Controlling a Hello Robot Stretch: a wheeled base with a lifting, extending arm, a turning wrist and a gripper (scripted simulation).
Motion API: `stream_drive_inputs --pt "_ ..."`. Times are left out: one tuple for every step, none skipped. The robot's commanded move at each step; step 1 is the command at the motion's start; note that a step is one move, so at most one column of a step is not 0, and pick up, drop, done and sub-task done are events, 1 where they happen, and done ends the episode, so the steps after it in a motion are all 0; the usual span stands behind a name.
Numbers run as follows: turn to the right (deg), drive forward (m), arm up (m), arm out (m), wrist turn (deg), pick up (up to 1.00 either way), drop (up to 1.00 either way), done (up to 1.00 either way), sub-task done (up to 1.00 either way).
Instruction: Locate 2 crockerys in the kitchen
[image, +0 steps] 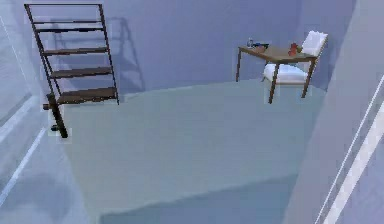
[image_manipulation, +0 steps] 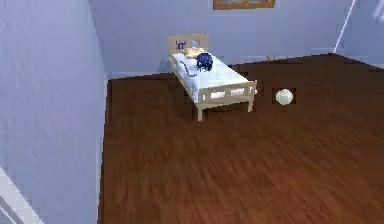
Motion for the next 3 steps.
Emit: stream_drive_inputs --pt "0.0 0.75 0.0 0.0 0.0 0.0 0.0 0.0 0.0" --pt "27.0 0.0 0.0 0.0 0.0 0.0 0.0 0.0 0.0" --pt "0.0 1.0 0.0 0.0 0.0 0.0 0.0 0.0 0.0"
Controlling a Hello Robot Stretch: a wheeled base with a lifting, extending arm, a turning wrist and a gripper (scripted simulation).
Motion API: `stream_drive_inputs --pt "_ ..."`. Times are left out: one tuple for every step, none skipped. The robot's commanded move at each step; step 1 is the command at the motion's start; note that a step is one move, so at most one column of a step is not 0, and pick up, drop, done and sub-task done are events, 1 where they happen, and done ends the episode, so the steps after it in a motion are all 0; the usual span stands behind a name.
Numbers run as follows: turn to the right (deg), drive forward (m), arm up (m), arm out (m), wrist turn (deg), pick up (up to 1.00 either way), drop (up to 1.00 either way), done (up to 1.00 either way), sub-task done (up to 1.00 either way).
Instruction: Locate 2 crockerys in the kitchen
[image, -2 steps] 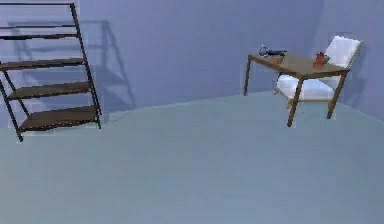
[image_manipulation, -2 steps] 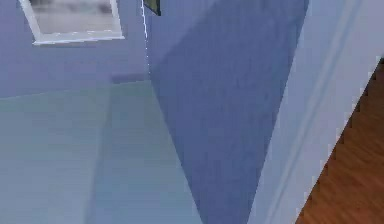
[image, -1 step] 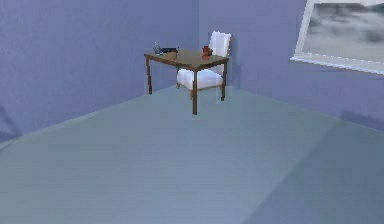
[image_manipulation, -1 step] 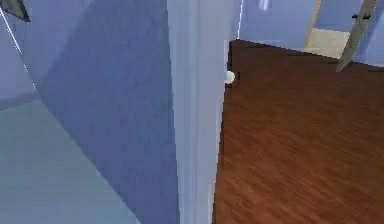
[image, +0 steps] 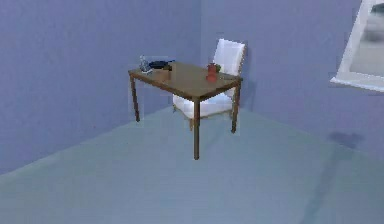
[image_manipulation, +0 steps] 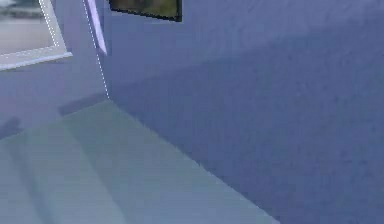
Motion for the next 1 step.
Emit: stream_drive_inputs --pt "0.0 1.0 0.0 0.0 0.0 0.0 0.0 0.0 0.0"
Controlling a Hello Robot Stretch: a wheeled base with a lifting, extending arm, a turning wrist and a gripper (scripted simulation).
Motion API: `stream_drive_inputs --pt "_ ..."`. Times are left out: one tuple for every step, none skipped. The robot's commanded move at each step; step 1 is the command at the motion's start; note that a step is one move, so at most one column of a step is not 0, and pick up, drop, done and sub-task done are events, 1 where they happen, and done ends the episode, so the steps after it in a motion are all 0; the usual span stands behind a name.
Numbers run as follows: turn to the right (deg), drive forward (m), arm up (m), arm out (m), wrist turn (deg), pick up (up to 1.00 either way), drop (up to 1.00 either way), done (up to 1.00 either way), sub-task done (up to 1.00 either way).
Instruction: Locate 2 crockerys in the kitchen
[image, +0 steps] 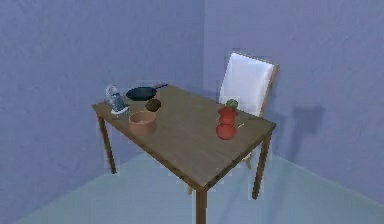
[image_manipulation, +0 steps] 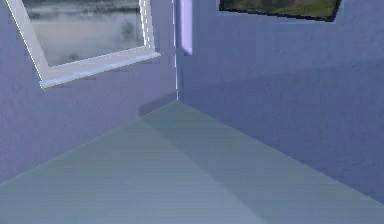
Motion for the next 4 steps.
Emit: stream_drive_inputs --pt "3.0 0.0 0.0 0.0 0.0 0.0 0.0 0.0 0.0" --pt "0.0 0.25 0.0 0.0 0.0 0.0 0.0 0.0 0.0" --pt "-21.0 0.0 0.0 0.0 0.0 0.0 0.0 0.0 0.0" --pt "0.0 0.0 0.0 0.0 0.0 0.0 0.0 0.0 1.0"
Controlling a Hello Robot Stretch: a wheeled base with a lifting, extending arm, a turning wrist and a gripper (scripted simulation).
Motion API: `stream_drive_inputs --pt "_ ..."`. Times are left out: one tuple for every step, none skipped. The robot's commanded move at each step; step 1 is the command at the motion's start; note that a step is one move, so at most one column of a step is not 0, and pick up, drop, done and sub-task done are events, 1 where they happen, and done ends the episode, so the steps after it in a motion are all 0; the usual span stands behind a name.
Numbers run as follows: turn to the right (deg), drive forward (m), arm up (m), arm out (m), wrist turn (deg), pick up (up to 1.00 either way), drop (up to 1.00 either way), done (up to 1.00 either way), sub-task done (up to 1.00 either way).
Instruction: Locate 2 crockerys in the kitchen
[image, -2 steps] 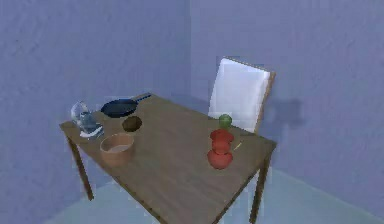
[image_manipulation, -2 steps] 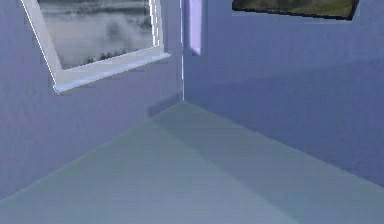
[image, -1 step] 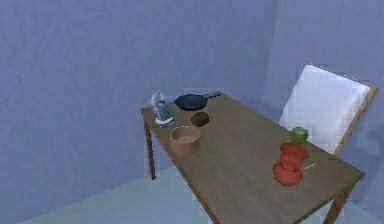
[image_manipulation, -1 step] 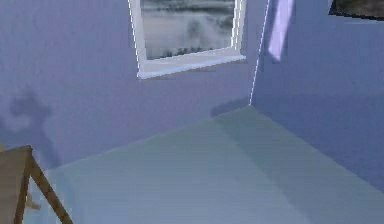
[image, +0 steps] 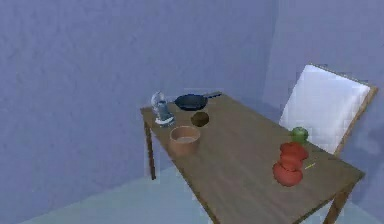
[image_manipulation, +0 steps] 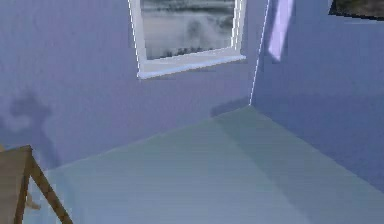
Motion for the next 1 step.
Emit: stream_drive_inputs --pt "-45.0 0.0 0.0 0.0 0.0 0.0 0.0 0.0 0.0"
